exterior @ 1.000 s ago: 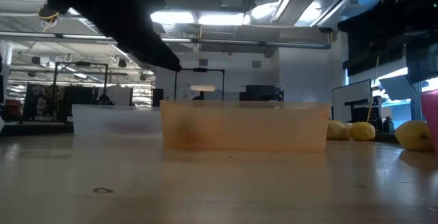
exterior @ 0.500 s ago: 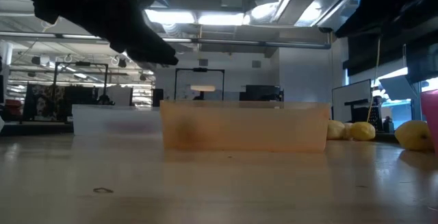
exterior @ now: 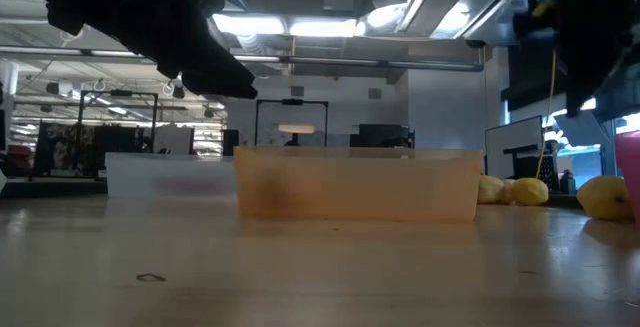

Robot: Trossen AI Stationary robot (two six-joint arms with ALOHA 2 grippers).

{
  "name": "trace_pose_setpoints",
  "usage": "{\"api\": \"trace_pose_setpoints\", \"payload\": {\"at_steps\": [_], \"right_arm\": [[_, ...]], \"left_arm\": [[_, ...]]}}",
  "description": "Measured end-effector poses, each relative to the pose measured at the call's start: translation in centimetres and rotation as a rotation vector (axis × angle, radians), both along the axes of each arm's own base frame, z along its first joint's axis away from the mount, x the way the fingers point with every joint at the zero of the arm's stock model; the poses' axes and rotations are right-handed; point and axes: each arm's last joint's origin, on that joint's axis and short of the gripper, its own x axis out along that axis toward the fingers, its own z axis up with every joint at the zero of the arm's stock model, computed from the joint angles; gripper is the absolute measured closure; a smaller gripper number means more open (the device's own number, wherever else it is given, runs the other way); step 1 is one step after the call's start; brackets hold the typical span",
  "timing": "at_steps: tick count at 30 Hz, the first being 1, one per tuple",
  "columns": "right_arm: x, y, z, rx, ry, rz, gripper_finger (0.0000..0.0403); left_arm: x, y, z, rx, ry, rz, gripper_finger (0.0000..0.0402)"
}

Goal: Sort produce into baskets
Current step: Put the lemon into the orange bin

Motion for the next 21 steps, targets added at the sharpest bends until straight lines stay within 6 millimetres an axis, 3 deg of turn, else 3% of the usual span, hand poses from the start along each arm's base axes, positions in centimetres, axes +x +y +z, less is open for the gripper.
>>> {"api": "trace_pose_setpoints", "payload": {"at_steps": [5, 8, 17, 21], "right_arm": [[0.4, 0.1, -1.7, 0.030, 0.080, -0.070, 0.0396], [0.5, 0.1, -2.6, 0.030, 0.124, -0.120, 0.0374], [0.7, 0.2, -4.5, 0.035, 0.204, -0.215, 0.0199], [1.1, 0.2, -4.7, 0.041, 0.182, -0.259, 0.0143]], "left_arm": [[0.0, 0.0, 0.0, -0.016, -0.002, 0.008, 0.0155], [0.0, 0.0, 0.0, -0.019, -0.001, 0.009, 0.0155], [0.0, 0.0, 0.0, -0.018, 0.002, 0.009, 0.0155], [0.0, 0.0, -0.1, -0.018, 0.002, 0.009, 0.0155]]}}
